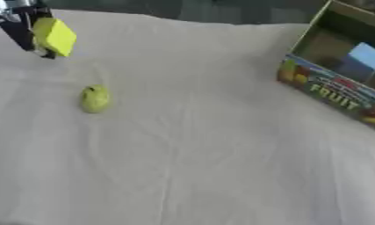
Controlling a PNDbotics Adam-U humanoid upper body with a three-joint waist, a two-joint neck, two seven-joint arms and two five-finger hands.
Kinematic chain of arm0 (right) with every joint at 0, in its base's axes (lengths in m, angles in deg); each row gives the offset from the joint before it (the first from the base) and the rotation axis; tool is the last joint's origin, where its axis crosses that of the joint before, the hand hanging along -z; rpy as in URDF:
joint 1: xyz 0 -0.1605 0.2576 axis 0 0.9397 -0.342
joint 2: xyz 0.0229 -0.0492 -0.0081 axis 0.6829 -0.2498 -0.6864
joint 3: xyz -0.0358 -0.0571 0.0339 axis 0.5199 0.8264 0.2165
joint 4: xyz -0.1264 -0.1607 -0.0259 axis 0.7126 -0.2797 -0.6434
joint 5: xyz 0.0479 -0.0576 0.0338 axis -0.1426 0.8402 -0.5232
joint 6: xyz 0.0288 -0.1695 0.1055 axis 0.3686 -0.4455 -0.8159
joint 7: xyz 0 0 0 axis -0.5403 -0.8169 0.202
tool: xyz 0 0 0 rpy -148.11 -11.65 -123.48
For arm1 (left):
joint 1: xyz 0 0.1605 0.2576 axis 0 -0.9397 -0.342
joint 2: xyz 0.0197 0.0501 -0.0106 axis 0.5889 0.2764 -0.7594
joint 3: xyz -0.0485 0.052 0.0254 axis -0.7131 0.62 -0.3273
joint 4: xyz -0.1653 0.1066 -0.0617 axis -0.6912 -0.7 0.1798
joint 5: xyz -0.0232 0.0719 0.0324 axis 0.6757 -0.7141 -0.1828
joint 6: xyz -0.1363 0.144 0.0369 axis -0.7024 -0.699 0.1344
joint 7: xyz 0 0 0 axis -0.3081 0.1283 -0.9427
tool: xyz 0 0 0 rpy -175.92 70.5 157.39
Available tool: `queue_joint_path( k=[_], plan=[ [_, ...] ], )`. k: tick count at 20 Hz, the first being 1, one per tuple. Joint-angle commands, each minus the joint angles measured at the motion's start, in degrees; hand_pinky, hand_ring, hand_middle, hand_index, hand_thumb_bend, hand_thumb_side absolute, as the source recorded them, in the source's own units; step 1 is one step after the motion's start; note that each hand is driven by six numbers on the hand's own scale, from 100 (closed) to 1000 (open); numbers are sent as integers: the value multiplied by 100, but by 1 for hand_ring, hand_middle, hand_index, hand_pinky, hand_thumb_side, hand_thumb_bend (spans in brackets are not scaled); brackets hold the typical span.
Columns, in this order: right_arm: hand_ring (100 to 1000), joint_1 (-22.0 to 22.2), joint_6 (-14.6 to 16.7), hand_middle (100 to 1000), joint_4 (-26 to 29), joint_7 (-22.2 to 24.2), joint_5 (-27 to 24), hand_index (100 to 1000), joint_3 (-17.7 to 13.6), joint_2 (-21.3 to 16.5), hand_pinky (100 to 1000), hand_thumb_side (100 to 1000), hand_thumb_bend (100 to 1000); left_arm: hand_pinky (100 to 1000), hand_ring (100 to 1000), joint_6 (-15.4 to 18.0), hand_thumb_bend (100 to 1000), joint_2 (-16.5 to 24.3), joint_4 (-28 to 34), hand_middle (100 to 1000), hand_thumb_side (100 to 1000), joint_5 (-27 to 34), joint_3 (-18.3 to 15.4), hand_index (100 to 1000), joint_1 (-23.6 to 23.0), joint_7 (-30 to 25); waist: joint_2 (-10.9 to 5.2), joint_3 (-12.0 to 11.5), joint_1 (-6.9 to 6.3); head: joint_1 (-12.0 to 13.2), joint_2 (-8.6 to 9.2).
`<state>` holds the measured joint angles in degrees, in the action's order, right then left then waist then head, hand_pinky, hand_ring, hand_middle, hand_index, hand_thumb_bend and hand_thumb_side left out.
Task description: Pick up the objects with one hand, pass them to the other hand, and then place them into the box on the other side of the table.
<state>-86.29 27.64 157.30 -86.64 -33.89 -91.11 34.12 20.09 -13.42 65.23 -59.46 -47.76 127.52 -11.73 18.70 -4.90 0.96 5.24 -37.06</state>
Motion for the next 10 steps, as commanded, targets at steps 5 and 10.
queue_joint_path(
  k=[5,10],
  plan=[
    [1000,-102,45,731,23,52,-89,845,40,-136,1000,553,100,562,515,323,225,127,491,390,100,994,339,497,-116,-82,-395,-139,13,-172,-186],
    [1000,-145,74,733,20,102,-72,846,109,-113,1000,545,100,556,501,206,108,76,841,372,100,1832,480,492,-480,122,-582,-212,53,-362,-254]
  ],
)
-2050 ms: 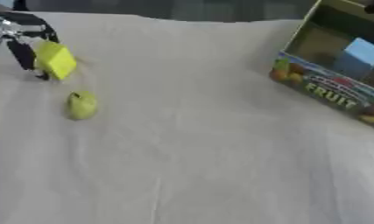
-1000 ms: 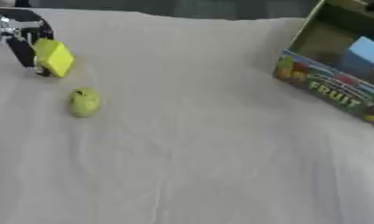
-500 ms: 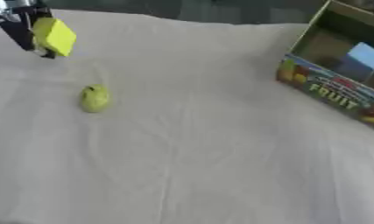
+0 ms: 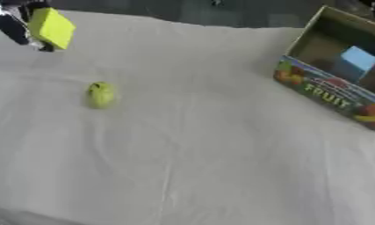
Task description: Pick up the objects with one hand, pass them to the other hand, and then place them into the box on the other side of the table.
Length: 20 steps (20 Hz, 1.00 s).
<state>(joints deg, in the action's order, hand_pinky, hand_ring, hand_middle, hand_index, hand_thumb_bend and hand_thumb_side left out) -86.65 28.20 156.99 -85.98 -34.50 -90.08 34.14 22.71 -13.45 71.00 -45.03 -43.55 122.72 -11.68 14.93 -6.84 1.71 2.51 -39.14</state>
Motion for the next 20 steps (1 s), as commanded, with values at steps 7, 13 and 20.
queue_joint_path(
  k=[7,13,20],
  plan=[
    [1000,-194,137,748,75,354,175,858,221,-123,1000,484,100,527,478,-842,100,-154,1250,345,100,1498,235,481,-718,797,-384,-91,-13,-155,-125],
    [1000,-433,384,764,332,817,546,864,531,-118,1000,501,100,514,465,-1357,100,-490,2154,329,100,1838,307,472,-1335,1406,-414,-129,-32,-160,-169],
    [1000,-656,657,790,469,1143,1036,871,776,-68,1000,100,100,514,465,-1529,100,-748,2675,328,100,1723,340,470,-1682,1881,-436,-181,-20,-175,-240]
  ],
)
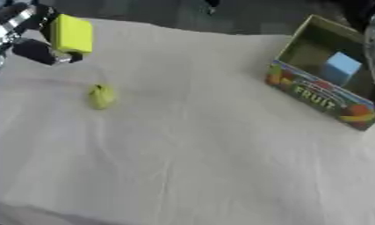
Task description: Pick up the objects with one hand, pass them to the other hand, and then place them into the box on the other side of the table.
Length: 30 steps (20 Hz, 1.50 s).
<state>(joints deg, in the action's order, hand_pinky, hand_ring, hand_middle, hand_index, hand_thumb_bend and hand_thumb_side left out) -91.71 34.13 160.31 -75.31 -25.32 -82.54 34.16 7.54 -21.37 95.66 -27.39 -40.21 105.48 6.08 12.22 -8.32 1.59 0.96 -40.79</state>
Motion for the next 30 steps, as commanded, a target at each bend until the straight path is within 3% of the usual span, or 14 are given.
queue_joint_path(
  k=[1,4,11,17,27,30],
  plan=[
    [1000,-245,125,790,229,137,182,871,117,-48,1000,100,100,514,465,42,100,-51,309,328,100,-99,27,470,-50,167,-182,-60,2,-32,-106],
    [1000,-653,348,797,394,390,438,873,525,76,1000,100,100,513,461,168,100,-460,721,323,100,-349,-57,467,-435,421,-181,-65,19,-36,-139],
    [1000,-1121,702,805,-207,1012,1060,874,1448,569,1000,100,100,506,454,-81,100,-1208,1426,314,100,-971,-106,462,-1232,938,-227,3,34,-10,-215],
    [1000,-1199,934,814,-438,1547,1650,879,1516,994,1000,100,100,502,450,-132,100,-1567,1637,309,113,-1256,-123,461,-1561,1076,-250,82,53,-55,-243],
    [1000,-1274,1414,834,-701,1837,2661,890,1689,1443,1000,100,100,492,440,-114,100,-1810,1805,300,104,-1585,-100,451,-1673,1245,-258,81,31,-104,-284],
    [1000,-1284,1631,831,-761,1962,2887,893,1686,1483,1000,151,100,492,441,-99,100,-1848,1836,300,100,-1681,-91,451,-1669,1267,-256,81,32,-64,-292]
  ],
)
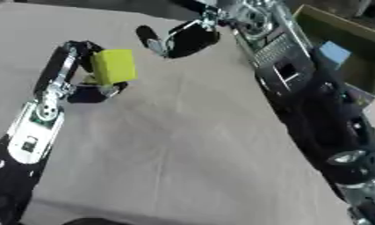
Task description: Pick up the objects with one hand, pass them to the other hand, and then place them into the box on the other side of the table.
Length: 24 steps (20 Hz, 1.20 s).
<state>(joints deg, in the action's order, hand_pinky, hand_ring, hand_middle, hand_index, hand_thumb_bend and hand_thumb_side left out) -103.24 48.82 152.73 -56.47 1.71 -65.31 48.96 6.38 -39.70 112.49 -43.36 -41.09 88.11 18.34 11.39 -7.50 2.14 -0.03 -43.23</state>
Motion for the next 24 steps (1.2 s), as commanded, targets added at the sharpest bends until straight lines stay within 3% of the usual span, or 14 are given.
queue_joint_path(
  k=[1,4,11,18,19,21,24],
  plan=[
    [1000,-132,230,827,-20,111,237,893,-42,7,1000,177,100,492,441,19,100,-24,160,299,102,-98,-3,451,67,44,-172,1,-22,54,-50],
    [1000,-128,417,822,-80,256,334,893,-34,18,1000,258,100,493,440,18,100,-39,154,299,106,-93,5,451,79,25,-169,5,-18,90,-49],
    [1000,-65,651,811,-234,559,500,886,-20,103,1000,245,124,488,434,-24,100,-180,206,293,156,14,-1,447,59,-29,-123,-4,-16,122,-59],
    [1000,41,993,825,-109,671,809,919,-2,133,1000,165,308,483,425,-200,100,-342,292,283,233,332,-32,443,46,-10,-90,-9,-27,185,-42],
    [1000,54,1033,825,-101,678,861,925,-3,137,1000,184,427,483,425,-217,100,-353,303,282,241,373,-30,443,48,-19,-89,-4,-26,194,-37],
    [1000,73,1099,825,-111,691,968,928,-14,150,1000,242,437,483,424,-243,100,-372,324,282,249,425,-31,443,52,-43,-82,1,-25,204,-30],
    [1000,101,1143,821,-131,694,1101,927,-7,180,1000,257,436,481,422,-287,100,-416,349,279,271,498,-32,442,47,-72,-65,-6,-28,214,-26]
  ],
)
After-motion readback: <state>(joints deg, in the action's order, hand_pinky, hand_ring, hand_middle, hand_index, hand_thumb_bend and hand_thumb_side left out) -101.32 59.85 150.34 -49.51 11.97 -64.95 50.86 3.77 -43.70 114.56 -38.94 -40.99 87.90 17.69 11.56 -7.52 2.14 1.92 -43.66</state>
